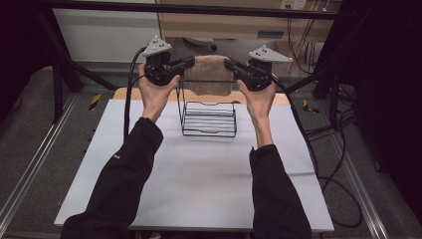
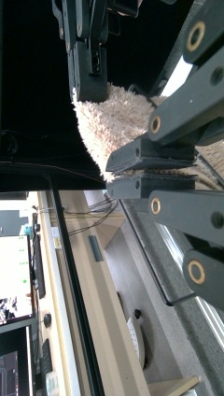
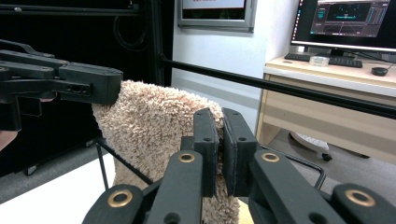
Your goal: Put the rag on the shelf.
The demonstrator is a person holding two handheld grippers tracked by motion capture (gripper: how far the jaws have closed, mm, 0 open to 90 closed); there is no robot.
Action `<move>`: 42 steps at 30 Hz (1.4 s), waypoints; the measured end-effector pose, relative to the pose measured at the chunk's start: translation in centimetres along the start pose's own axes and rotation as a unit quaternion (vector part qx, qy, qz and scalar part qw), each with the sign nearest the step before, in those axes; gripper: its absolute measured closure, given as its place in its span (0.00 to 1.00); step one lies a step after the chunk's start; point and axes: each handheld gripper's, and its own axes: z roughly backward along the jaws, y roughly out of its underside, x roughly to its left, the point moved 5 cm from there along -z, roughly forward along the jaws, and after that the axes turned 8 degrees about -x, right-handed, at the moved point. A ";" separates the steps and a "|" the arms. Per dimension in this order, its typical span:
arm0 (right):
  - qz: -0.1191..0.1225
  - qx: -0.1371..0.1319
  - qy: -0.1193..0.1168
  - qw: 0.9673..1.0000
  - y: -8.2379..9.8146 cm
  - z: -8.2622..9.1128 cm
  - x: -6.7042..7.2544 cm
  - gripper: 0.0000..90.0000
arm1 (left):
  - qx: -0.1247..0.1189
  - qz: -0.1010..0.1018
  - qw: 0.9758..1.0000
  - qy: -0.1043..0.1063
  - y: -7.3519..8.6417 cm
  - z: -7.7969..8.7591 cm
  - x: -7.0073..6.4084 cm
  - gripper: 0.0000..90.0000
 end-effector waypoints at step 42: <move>0.004 0.054 -0.019 0.998 3.2 2.1 1.5 0.94 | 0.059 0.015 0.998 0.013 3.0 1.4 -1.6 0.89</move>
